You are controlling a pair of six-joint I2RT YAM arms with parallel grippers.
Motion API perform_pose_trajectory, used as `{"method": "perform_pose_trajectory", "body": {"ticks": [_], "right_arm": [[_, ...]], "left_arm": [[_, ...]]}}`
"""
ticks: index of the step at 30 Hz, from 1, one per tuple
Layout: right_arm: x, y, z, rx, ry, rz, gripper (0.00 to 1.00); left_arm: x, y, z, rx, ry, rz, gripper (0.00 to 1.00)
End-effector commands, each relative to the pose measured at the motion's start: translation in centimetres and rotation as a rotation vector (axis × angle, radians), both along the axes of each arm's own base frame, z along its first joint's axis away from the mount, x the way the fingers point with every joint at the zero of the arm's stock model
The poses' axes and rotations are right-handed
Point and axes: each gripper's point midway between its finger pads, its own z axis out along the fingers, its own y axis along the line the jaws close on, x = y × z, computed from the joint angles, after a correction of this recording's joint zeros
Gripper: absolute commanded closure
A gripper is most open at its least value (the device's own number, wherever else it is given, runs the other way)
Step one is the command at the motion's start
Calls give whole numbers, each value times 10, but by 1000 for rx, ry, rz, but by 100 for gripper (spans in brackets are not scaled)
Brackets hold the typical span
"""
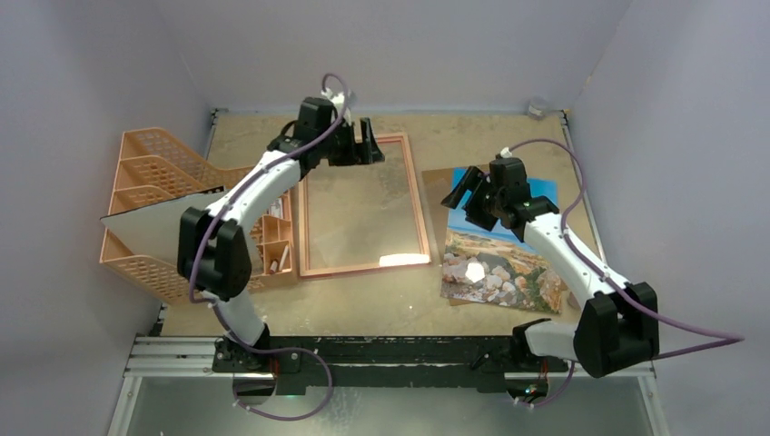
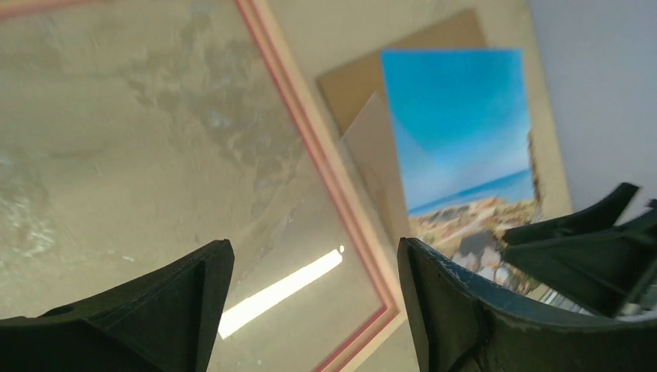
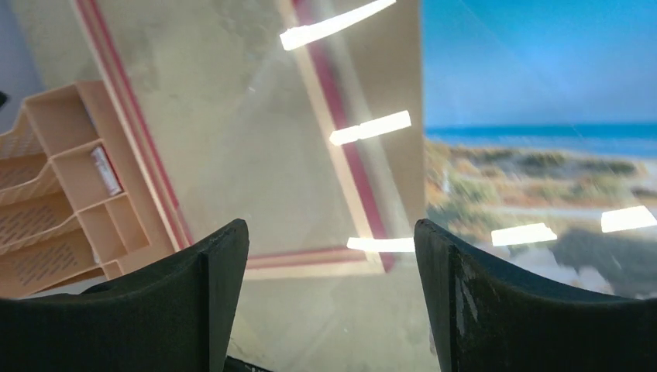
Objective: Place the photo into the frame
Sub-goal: Place the photo frame item in the photo frame.
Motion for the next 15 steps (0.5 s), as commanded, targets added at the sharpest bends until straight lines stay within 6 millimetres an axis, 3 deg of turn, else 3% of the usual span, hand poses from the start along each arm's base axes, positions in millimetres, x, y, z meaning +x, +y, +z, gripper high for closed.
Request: {"method": "perform_pose_trajectory", "body": {"ticks": [1, 4, 7, 12, 15], "right_arm": [[-51, -22, -28, -22, 219, -125, 19], [-80, -37, -47, -45, 323, -218, 16], [-109, -57, -60, -104, 401, -312, 11], [-136, -71, -67, -136, 448, -373, 6], [-144, -69, -75, -125, 464, -355, 5]], "left_arm": [[-18, -14, -65, 34, 146, -161, 20], [-19, -10, -105, 96, 213, -182, 20], [-19, -4, -133, 148, 243, -189, 19], [-25, -10, -156, 142, 279, -260, 18], [-26, -11, -172, 149, 299, -274, 18]]}}
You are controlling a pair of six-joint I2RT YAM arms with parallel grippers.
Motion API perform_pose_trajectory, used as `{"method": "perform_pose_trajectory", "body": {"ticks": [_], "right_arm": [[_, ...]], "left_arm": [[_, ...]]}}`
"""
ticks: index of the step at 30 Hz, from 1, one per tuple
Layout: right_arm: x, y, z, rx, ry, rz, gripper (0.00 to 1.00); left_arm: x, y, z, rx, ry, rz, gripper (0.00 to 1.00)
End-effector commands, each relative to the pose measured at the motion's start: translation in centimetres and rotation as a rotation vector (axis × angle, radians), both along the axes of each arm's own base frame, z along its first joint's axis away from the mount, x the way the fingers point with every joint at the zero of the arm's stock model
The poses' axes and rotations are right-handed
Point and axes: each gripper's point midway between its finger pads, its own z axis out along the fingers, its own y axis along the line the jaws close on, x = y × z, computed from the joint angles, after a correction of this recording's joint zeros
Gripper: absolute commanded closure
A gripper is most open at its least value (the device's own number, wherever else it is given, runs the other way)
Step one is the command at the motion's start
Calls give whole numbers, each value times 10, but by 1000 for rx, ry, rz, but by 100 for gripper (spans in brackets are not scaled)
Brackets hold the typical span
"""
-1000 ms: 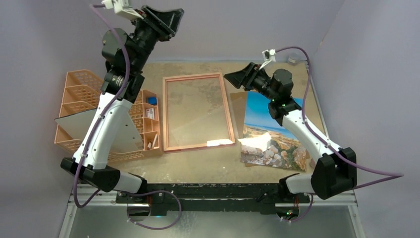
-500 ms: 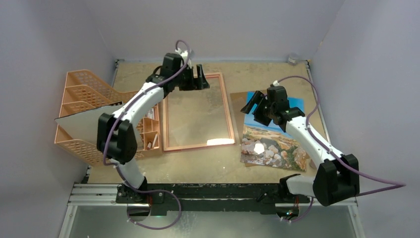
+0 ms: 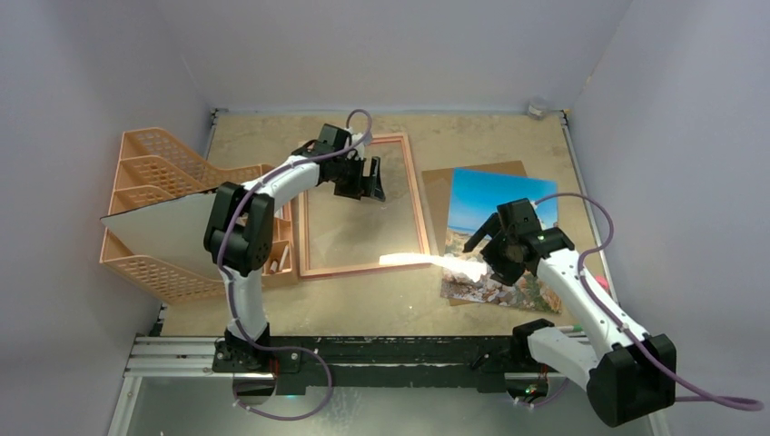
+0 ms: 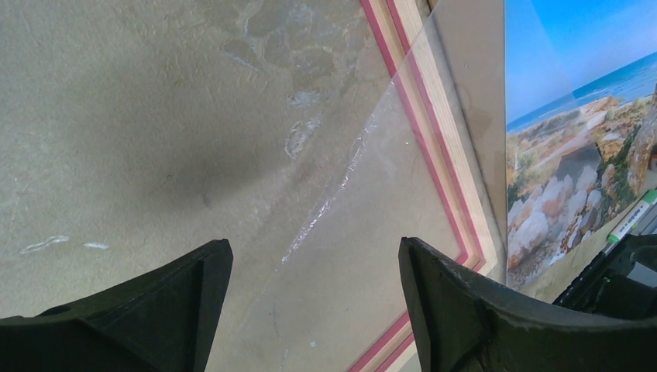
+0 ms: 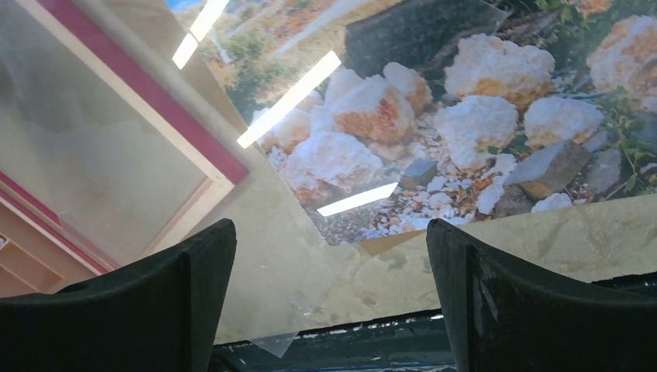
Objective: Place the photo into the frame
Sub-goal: Place the photo frame item in the photo frame.
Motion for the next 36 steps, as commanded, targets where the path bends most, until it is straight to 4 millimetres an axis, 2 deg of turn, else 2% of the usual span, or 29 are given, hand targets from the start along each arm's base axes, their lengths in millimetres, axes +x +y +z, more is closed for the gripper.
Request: {"method": "perform_pose_trajectory", "body": {"ticks": [1, 5, 10, 14, 19, 28, 33, 36], "right_arm": [[-23, -8, -18, -19, 76, -35, 6], [-17, 12, -20, 60, -4, 138, 9], [-29, 21, -36, 96, 53, 232, 11], [-33, 21, -45, 99, 85, 261, 11], [-25, 24, -48, 108, 75, 305, 11], [-9, 44, -59, 180, 69, 474, 12], [-4, 46, -60, 178, 65, 492, 13], [-2, 45, -60, 169, 68, 496, 13]], "left_arm": [[3, -5, -16, -13, -12, -65, 18], [-4, -9, -33, -25, 62, -105, 20], [-12, -7, -48, -40, 143, -115, 22], [-7, -6, -55, -72, 178, -111, 22], [-23, -11, -59, -125, 269, -189, 26], [-54, -16, -79, -203, 444, -235, 32], [-51, -18, -69, -222, 424, -248, 46], [-49, -20, -62, -239, 417, -259, 63]]}}
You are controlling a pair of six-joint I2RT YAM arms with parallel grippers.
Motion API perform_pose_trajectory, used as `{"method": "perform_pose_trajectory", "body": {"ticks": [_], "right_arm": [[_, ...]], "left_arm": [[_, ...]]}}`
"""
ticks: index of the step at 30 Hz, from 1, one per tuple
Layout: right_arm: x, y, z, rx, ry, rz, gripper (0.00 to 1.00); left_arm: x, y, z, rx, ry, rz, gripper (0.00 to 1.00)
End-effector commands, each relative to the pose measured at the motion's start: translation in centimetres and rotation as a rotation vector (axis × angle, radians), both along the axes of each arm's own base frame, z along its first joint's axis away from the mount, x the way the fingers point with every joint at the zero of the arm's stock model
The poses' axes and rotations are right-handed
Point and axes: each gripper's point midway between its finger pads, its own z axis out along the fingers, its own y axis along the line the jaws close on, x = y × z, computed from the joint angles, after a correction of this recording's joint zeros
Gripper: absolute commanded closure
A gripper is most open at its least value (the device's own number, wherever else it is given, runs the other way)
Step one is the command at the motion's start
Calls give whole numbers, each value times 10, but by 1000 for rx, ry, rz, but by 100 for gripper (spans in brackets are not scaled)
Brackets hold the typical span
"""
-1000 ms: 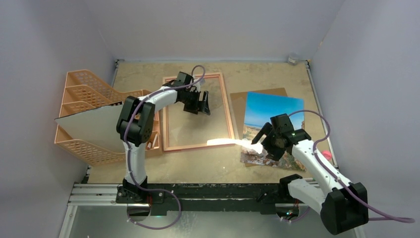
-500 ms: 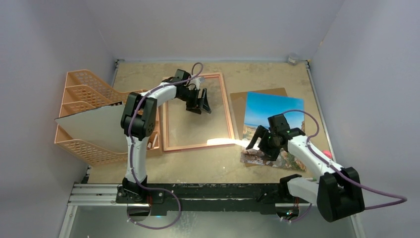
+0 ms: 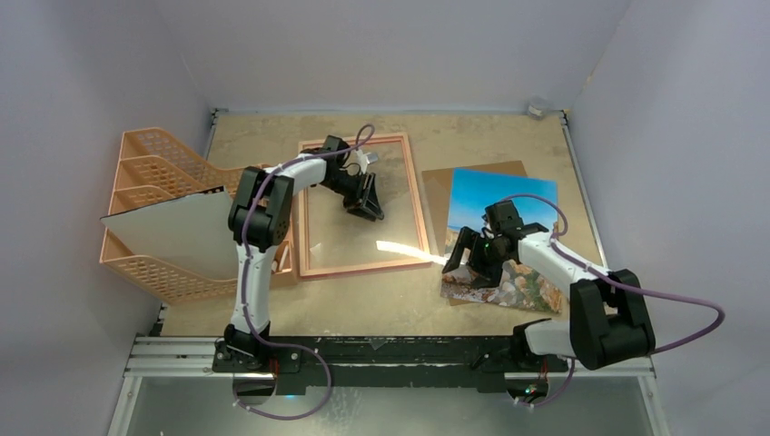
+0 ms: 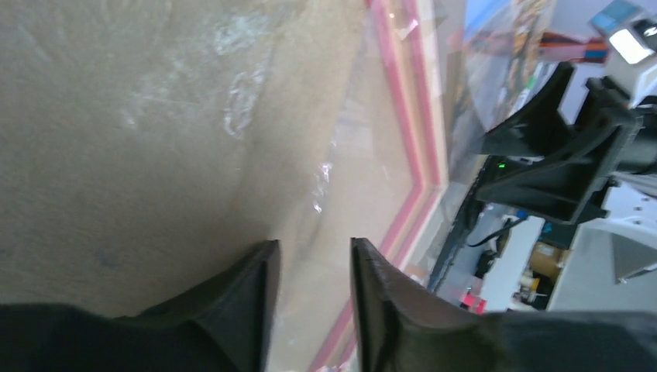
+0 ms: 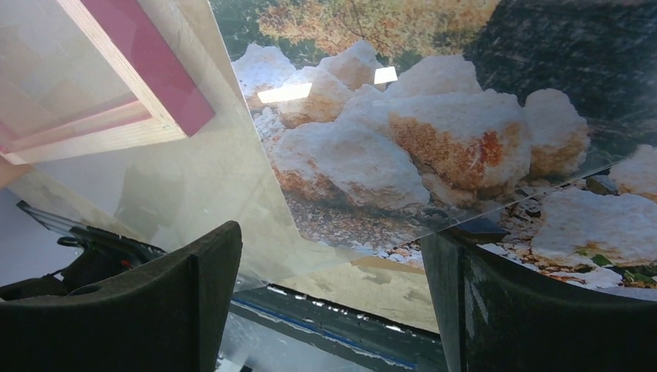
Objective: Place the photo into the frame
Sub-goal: Place the photo frame item in the photo frame.
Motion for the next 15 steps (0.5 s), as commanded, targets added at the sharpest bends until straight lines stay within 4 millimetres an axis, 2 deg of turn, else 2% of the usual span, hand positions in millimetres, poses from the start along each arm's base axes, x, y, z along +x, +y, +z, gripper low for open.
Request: {"method": "perform_pose_trajectory", "body": {"ticks": [1, 6, 9, 12, 15], "right_arm": [[17, 4, 3, 5, -69, 49, 13], [24, -2, 11, -30, -93, 39, 13], [35, -10, 24, -88, -137, 12, 10], [55, -16, 44, -123, -218, -34, 8], [76, -14, 76, -109, -318, -66, 7]], "left_arm": [[-12, 1, -11, 18, 46, -37, 66], [-5, 2, 9, -8, 2, -37, 100], [13, 5, 40, -25, -110, -11, 100], [28, 2, 90, -91, -224, -9, 100], [36, -3, 137, -158, -306, -10, 100]]}}
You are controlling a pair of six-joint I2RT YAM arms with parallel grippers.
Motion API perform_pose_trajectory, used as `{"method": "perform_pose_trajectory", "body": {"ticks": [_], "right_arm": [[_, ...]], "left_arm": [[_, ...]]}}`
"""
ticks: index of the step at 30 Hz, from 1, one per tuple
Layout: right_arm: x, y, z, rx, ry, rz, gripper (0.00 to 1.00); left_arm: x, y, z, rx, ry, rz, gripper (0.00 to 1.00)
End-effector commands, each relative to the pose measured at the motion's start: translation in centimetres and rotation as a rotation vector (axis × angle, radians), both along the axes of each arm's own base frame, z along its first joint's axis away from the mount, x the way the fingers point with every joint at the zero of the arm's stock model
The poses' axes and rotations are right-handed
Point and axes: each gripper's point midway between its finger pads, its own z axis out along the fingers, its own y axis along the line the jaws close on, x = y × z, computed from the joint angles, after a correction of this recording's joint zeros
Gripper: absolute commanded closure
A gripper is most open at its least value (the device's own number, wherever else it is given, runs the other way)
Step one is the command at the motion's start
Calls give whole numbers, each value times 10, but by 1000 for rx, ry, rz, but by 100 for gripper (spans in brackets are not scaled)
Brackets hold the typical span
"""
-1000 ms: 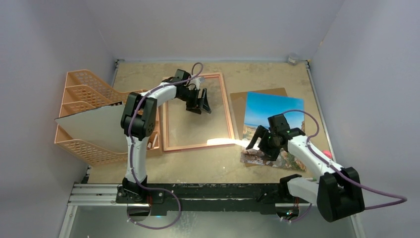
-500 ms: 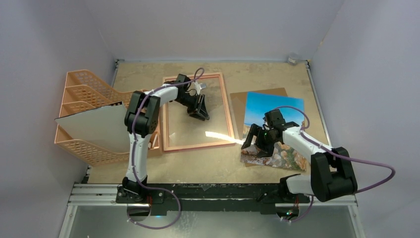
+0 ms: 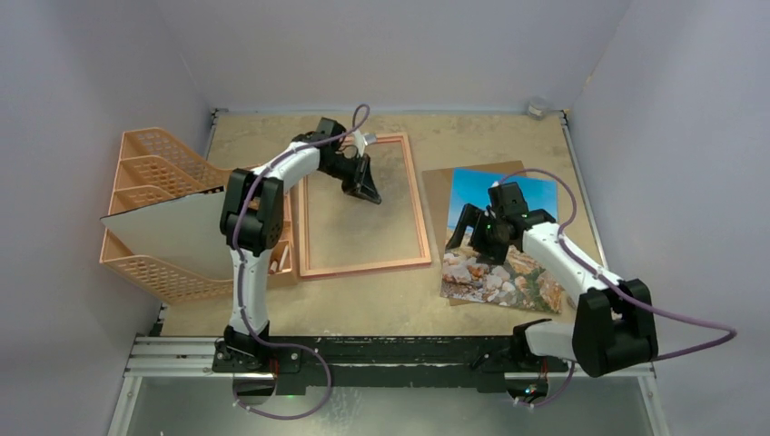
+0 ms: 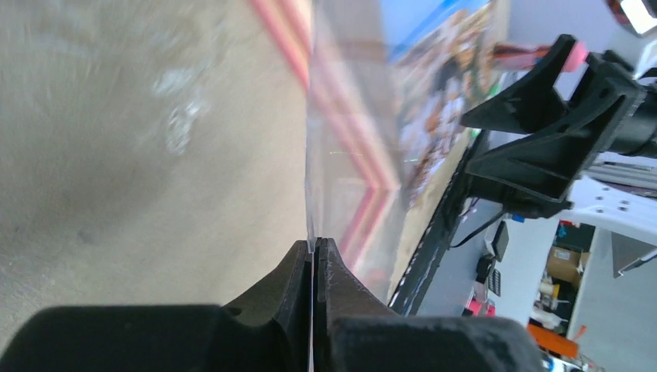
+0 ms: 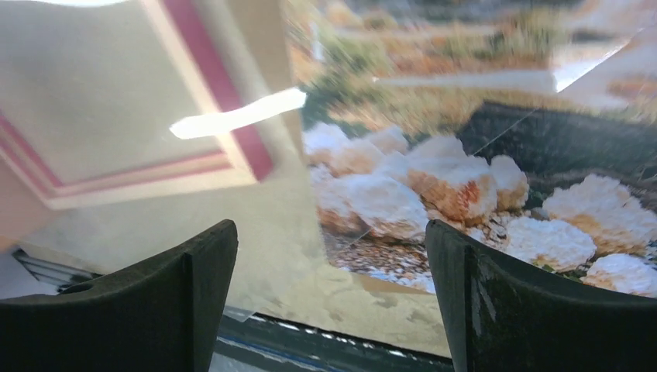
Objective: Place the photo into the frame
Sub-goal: Place the photo frame item in the photo frame.
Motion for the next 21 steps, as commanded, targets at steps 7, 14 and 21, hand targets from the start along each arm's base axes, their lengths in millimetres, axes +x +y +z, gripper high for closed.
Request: {"method": "perform_pose_trajectory", "body": {"ticks": [7, 14, 21], "right_arm": [[100, 5, 157, 98, -549, -164, 5], [154, 22, 269, 351, -861, -246, 1], [191, 44, 305, 591, -884, -176, 1]], "left_arm": [[47, -8, 212, -300, -428, 75, 100], [74, 22, 328, -513, -584, 273, 100], [57, 43, 434, -649, -756, 380, 100]]}}
